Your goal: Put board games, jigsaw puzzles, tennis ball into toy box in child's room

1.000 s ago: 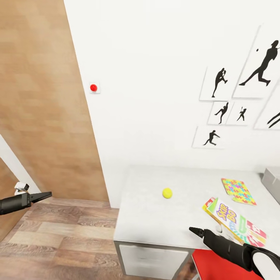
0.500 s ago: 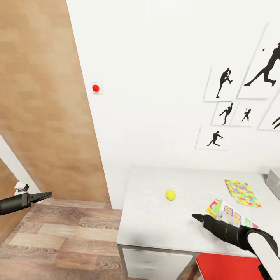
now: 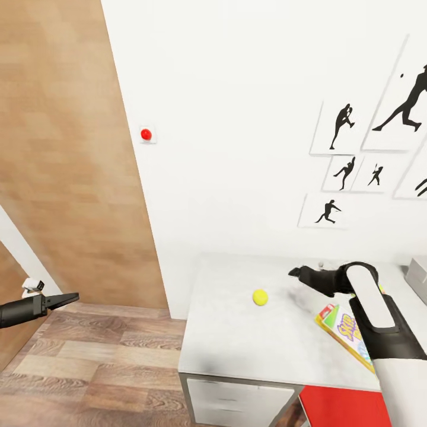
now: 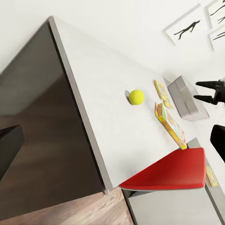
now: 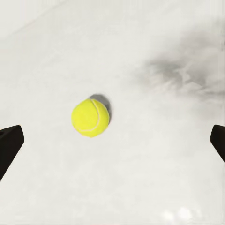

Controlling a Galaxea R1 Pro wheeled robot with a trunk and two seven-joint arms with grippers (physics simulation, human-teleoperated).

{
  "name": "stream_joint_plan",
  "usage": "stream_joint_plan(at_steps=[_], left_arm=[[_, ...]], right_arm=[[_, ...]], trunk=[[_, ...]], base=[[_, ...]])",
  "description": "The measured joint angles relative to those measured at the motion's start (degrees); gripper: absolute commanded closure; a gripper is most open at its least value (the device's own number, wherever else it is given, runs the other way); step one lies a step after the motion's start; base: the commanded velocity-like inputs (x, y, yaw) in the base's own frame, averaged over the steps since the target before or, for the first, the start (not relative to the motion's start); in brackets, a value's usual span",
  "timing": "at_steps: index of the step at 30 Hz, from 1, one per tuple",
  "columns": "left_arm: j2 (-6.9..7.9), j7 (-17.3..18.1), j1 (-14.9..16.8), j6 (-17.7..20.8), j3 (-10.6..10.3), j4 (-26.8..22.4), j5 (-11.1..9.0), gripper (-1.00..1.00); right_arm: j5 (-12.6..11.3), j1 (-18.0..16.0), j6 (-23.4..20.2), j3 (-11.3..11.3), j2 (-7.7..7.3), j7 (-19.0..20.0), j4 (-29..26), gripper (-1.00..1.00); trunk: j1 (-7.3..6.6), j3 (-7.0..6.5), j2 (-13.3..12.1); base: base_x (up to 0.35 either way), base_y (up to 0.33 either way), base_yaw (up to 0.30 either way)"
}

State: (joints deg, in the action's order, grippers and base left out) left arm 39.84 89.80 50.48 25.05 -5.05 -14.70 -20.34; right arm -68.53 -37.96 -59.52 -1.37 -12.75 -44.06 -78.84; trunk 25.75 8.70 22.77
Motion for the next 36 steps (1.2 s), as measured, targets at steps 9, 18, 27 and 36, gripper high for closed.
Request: stream_joint_plan(at_steps=[9, 18, 27, 36], left_arm=[[0.11, 0.0, 0.0, 0.0, 0.0, 0.0, 0.0, -1.00], [0.46, 0.0, 0.0, 0.0, 0.1, 0.0, -0.1, -1.00], [0.53, 0.0, 0.0, 0.0, 0.0, 0.0, -0.1, -1.00], [0.47, 0.0, 0.0, 0.0, 0.0, 0.0, -0.1, -1.00]], right_arm=[[0.1, -10.0, -0.2, 1.4, 6.31, -6.1, 18.5, -1.00], [0.5, -11.5, -0.3, 1.5, 7.64, -6.5, 23.7, -1.00], [0.5, -11.7, -0.2, 1.5, 7.82, -6.5, 24.4, -1.00], [0.5, -11.7, -0.2, 1.6, 7.79, -6.4, 24.5, -1.00]], trunk=[[-0.01, 0.01, 0.0], [-0.01, 0.01, 0.0], [-0.02, 0.01, 0.0], [-0.03, 0.01, 0.0]], base=[[0.000, 0.073, 0.000], [0.000, 0.151, 0.000], [0.044, 0.094, 0.000], [0.102, 0.099, 0.000]])
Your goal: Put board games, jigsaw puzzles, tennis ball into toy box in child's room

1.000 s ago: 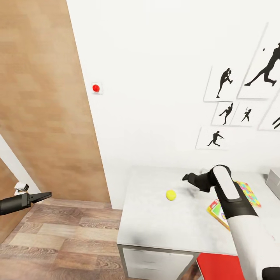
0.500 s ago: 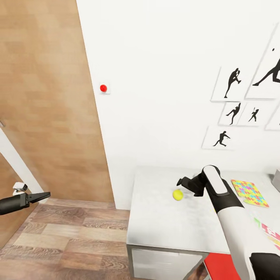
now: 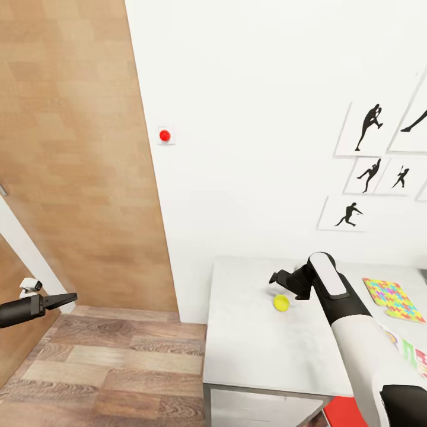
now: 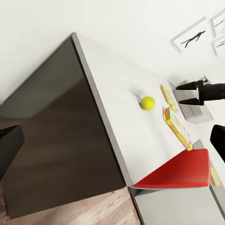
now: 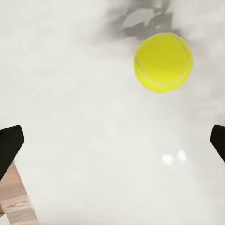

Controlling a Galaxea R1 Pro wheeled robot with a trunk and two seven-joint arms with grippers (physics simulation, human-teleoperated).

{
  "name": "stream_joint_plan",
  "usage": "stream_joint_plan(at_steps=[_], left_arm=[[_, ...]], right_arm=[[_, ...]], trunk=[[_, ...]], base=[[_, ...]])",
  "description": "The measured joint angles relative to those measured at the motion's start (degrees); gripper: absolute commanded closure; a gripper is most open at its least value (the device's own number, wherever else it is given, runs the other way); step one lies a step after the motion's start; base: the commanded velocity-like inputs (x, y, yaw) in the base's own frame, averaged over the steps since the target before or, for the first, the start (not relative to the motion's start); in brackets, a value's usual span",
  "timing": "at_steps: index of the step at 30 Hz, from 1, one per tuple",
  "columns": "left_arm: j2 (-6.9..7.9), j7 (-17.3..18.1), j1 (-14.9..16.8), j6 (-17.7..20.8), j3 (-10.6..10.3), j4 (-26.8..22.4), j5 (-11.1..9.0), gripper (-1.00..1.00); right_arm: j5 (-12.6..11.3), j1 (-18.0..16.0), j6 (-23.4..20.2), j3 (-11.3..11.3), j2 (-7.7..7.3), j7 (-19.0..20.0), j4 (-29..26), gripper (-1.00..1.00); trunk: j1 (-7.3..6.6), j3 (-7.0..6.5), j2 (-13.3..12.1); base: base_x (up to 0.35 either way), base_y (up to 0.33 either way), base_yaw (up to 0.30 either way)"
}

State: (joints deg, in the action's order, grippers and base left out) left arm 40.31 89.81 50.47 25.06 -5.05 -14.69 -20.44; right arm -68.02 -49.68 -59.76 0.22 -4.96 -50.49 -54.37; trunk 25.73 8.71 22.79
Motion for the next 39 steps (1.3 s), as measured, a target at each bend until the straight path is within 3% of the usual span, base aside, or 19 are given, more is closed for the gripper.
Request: stream_joint_plan(at_steps=[22, 39], left_arm=[[-0.12, 0.0, 0.0, 0.0, 0.0, 0.0, 0.0, -1.00], [-0.02, 0.0, 0.0, -0.1, 0.0, 0.0, 0.0, -1.00]], right_arm=[[0.1, 0.1, 0.1, 0.2, -0.10, 0.0, -0.1, -1.00], [0.2, 0.2, 0.2, 0.2, -0.60, -0.1, 0.1, -1.00]], trunk=[[0.01, 0.00, 0.0], [0.02, 0.35, 0.0]], base=[[0.111, 0.067, 0.000], [0.014, 0.007, 0.000]])
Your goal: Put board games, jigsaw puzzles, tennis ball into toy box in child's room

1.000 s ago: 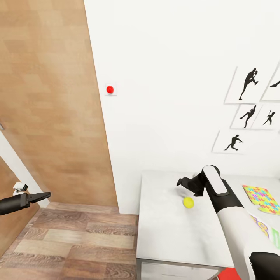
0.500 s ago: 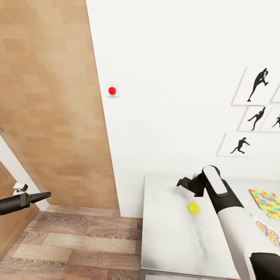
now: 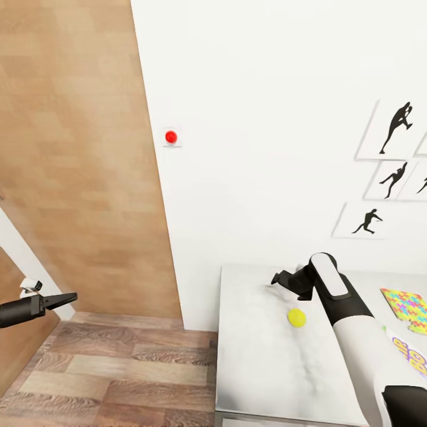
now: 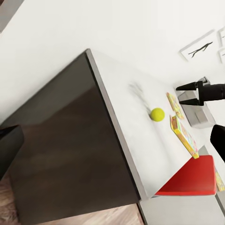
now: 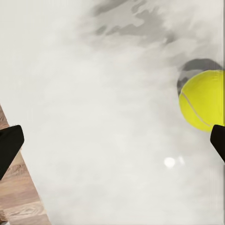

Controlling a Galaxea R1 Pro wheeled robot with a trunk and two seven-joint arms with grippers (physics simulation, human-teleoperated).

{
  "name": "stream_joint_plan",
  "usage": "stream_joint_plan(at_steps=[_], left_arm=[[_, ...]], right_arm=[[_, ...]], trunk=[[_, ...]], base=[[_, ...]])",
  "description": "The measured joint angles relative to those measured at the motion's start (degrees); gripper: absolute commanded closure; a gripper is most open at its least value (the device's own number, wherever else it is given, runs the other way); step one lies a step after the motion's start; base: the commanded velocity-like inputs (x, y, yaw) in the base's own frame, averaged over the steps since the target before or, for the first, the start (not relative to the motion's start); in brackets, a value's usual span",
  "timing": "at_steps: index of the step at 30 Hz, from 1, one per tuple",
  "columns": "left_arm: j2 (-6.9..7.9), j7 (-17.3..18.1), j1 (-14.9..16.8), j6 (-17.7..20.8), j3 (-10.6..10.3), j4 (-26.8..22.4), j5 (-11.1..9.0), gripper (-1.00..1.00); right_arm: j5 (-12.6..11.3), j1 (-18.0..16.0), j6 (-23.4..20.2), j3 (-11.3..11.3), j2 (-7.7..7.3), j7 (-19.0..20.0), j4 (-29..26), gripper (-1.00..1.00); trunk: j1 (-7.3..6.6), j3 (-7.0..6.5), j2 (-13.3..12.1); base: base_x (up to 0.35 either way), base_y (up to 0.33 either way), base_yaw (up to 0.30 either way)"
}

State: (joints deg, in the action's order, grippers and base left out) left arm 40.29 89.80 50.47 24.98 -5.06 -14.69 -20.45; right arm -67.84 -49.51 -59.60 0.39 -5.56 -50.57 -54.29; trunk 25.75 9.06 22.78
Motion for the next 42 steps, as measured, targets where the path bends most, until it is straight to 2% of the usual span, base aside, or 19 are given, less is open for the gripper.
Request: stream_joint_plan(at_steps=[31, 36, 42], left_arm=[[0.06, 0.0, 0.0, 0.0, 0.0, 0.0, 0.0, -1.00], [0.03, 0.0, 0.0, 0.0, 0.0, 0.0, 0.0, -1.00], [0.01, 0.0, 0.0, 0.0, 0.0, 0.0, 0.0, -1.00]], right_arm=[[0.2, -0.1, 0.2, -0.1, -0.43, -0.4, 0.0, -1.00], [2.0, -0.1, 0.2, -0.2, -0.47, -0.4, 0.0, -1.00], [6.7, -0.2, 0.2, -0.5, -0.49, -0.4, 0.5, -1.00]], trunk=[[0.00, 2.86, 0.0], [0.00, 3.33, 0.0], [0.00, 3.90, 0.0]], base=[[0.000, 0.000, 0.000], [0.000, 0.000, 0.000], [0.000, 0.000, 0.000]])
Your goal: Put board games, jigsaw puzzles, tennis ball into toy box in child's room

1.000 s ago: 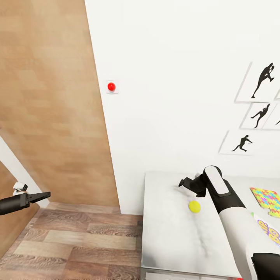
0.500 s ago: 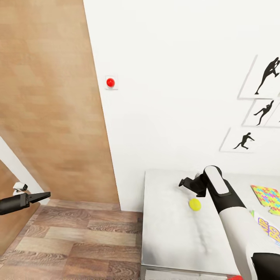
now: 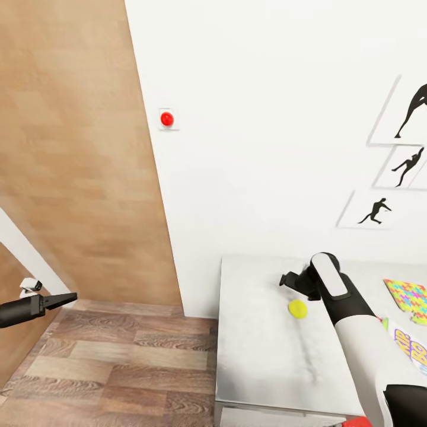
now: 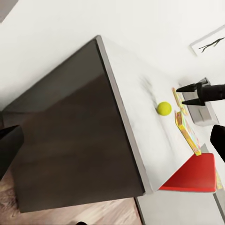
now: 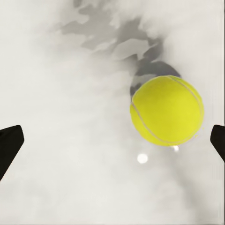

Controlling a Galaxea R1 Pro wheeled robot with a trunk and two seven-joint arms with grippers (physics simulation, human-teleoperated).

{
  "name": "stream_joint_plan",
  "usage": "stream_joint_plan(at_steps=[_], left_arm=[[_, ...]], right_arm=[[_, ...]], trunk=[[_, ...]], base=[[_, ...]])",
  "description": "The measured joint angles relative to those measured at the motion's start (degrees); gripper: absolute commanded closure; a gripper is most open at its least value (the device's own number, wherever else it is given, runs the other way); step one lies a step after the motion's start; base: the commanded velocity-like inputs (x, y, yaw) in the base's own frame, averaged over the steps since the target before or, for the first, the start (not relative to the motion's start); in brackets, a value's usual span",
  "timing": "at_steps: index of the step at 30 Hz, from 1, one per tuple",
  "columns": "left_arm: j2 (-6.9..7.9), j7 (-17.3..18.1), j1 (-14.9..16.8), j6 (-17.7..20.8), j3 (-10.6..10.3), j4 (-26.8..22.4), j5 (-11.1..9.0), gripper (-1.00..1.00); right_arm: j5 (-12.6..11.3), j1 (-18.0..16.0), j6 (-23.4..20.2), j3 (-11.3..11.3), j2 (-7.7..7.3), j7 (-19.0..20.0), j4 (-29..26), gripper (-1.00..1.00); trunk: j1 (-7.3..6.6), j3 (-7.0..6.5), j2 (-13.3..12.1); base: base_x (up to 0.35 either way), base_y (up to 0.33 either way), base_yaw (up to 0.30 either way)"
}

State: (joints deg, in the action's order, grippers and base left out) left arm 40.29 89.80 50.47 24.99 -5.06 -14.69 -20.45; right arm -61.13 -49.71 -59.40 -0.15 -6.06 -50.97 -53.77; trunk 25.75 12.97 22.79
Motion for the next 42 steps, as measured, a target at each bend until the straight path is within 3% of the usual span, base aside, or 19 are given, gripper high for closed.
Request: stream_joint_plan(at_steps=[6, 9, 42], left_arm=[[0.00, 0.0, 0.0, 0.0, 0.0, 0.0, 0.0, -1.00], [0.00, 0.0, 0.0, 0.0, 0.0, 0.0, 0.0, -1.00], [-0.28, 0.0, 0.0, 0.0, 0.0, 0.0, 0.2, -1.00]], right_arm=[[3.2, -0.2, 0.0, -0.3, -0.12, 0.0, 0.5, -1.00], [3.7, -0.3, 0.0, -0.3, -0.24, 0.0, 0.6, -1.00], [4.1, -0.3, 2.6, -0.2, -1.34, 0.2, 1.0, -1.00]], trunk=[[0.00, 0.57, 0.0], [0.00, 0.85, 0.0], [0.00, 3.98, 0.0]], base=[[0.000, 0.000, 0.000], [0.000, 0.000, 0.000], [0.028, -0.024, 0.000]])
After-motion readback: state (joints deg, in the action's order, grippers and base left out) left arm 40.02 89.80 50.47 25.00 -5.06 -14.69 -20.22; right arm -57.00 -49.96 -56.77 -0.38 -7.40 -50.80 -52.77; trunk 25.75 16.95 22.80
